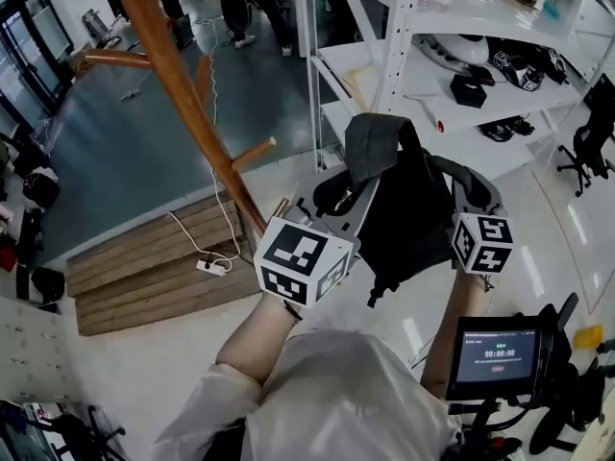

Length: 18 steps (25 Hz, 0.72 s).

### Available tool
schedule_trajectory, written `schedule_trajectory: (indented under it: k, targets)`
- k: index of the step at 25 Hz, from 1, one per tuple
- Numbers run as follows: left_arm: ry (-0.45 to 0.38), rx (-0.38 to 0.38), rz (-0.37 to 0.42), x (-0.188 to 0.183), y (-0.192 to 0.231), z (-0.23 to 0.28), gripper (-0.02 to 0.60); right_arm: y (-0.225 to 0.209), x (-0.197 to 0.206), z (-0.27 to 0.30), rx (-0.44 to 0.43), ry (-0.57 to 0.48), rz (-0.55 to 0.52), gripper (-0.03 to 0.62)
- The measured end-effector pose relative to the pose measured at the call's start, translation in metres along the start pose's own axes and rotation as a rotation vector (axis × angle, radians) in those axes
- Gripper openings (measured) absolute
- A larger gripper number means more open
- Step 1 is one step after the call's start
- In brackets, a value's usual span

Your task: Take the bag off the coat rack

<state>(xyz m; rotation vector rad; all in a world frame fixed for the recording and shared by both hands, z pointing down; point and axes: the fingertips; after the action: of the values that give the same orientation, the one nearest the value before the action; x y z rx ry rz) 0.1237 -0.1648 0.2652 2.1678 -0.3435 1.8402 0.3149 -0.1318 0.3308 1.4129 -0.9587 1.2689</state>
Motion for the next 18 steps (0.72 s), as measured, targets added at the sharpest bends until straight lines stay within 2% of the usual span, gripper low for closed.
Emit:
schedule_trajectory:
  k: [7,18]
  targets:
    - [0.066,0.17,-0.083,0.036,-0.057,0.023,0.083,-0.051,0.035,-0.077,0.184,0.079,0.031,0.044]
    - [0.166,0.356,-0.174,0.098,-0.133,0.043,0.083,-0.098,0.097,-0.164,0.371,0.181,0.081,0.044]
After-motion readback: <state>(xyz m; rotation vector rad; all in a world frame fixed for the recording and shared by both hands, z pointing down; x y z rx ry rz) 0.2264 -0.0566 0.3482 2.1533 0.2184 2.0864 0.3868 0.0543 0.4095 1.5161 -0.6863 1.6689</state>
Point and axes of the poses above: the fingertips, and each gripper's own axes: z forward along the fingers, y to its left, x out of its underside, and after that the axes turned 10 degrees about -y, right-handed
